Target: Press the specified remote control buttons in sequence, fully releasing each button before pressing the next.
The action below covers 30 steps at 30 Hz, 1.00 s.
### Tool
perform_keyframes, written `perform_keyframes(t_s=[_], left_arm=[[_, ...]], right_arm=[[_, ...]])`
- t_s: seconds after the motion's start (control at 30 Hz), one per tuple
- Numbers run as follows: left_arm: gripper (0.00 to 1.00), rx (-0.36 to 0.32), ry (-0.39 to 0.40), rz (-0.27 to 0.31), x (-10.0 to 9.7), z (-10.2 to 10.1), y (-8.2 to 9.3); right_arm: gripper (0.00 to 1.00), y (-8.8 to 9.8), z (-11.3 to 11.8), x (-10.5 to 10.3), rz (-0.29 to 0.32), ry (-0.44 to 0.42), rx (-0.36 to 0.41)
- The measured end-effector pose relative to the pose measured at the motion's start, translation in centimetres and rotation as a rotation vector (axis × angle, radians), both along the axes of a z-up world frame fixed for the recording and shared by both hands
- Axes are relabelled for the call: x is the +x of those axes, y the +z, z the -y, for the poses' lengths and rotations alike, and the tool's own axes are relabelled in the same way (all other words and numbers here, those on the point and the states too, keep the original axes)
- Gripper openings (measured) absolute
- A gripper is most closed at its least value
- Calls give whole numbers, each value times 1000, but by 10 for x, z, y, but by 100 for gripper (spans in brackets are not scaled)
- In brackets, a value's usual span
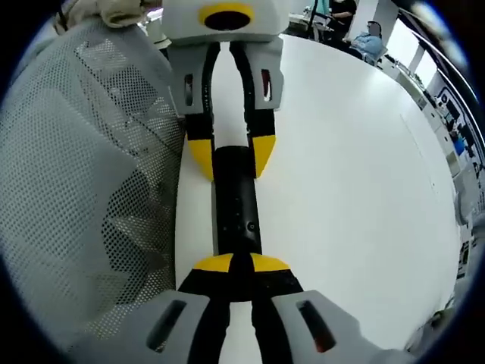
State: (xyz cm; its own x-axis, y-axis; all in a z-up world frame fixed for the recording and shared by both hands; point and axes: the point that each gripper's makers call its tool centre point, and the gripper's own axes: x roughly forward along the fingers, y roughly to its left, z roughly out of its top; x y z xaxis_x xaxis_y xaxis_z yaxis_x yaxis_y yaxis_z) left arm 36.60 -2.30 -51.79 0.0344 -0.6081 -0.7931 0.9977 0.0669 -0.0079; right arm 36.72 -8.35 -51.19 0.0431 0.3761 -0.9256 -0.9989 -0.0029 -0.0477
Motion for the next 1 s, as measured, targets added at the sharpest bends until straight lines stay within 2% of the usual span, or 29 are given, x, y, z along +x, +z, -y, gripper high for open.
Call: perform_keyframes(t_s=[0.1,0.23,0.37,0.47,0.57,0.63,0.8,0.87,0.93,1.0], left_arm=[[25,1,1,0,0,0,0],[25,4,-1,0,0,0,0],[25,6,-3,0,0,1,0],[25,5,-2,-1,-1,1,1],[25,2,-1,-1,0,1,1],[25,1,-1,-1,0,1,1],[25,-5,-2,-1,0,1,2],[25,-5,-2,-1,0,1,2],[25,-6,-1,-1,0,1,2],[25,-6,-2,-1,1,1,2]], right_arm=[[5,0,0,1,-9,-10,0],[5,1,0,0,18,18,-5],[5,2,0,1,25,4,-4],[5,3,0,3,11,-60,47],[5,5,0,3,16,-143,158],[5,5,2,3,43,-147,179],[6,5,-2,4,45,-116,146],[8,5,-2,6,48,-122,152],[7,5,-2,4,25,-128,163],[7,5,-3,5,29,-131,167]])
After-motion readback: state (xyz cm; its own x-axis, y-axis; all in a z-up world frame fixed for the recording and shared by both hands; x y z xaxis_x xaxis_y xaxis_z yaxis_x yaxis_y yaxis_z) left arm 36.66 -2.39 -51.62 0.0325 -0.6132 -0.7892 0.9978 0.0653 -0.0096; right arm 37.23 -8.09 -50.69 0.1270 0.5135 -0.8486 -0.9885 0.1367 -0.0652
